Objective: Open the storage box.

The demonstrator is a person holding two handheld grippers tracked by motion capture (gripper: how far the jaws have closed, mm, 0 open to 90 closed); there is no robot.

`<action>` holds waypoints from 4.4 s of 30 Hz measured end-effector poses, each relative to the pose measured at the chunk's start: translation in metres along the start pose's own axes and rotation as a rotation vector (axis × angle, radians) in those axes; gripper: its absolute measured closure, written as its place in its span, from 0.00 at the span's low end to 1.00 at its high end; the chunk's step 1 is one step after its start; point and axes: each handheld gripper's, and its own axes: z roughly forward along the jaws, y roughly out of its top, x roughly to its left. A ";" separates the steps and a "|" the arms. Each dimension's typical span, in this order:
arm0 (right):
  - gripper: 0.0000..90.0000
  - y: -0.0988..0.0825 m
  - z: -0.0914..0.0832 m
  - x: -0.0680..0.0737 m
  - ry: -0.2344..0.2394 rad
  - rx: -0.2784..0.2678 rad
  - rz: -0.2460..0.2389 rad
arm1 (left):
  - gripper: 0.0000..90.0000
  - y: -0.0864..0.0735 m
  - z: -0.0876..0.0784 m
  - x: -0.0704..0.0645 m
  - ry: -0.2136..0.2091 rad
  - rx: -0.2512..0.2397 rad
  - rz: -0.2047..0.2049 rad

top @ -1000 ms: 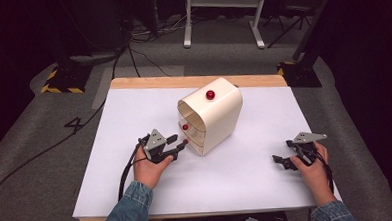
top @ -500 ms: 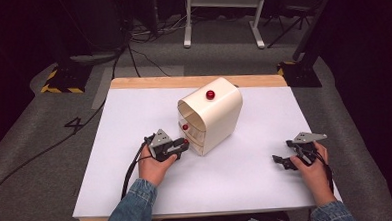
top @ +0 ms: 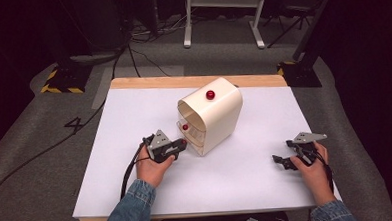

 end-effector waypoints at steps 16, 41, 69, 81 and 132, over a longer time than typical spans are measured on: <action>0.10 0.000 0.000 0.000 0.004 0.002 0.003 | 0.83 -0.010 -0.043 -0.008 0.052 0.022 0.045; 0.10 0.000 0.000 -0.001 0.011 0.004 0.005 | 0.82 -0.039 -0.077 -0.006 0.042 0.051 -0.018; 0.10 0.000 0.000 0.000 0.006 0.002 0.003 | 0.56 0.004 -0.083 -0.015 0.049 -0.046 -0.015; 0.10 0.000 0.000 0.000 0.001 0.001 0.001 | 0.60 0.045 -0.068 -0.018 0.045 -0.117 0.021; 0.10 0.000 0.000 0.000 -0.001 -0.003 -0.002 | 0.82 0.045 -0.071 -0.012 0.026 -0.145 0.056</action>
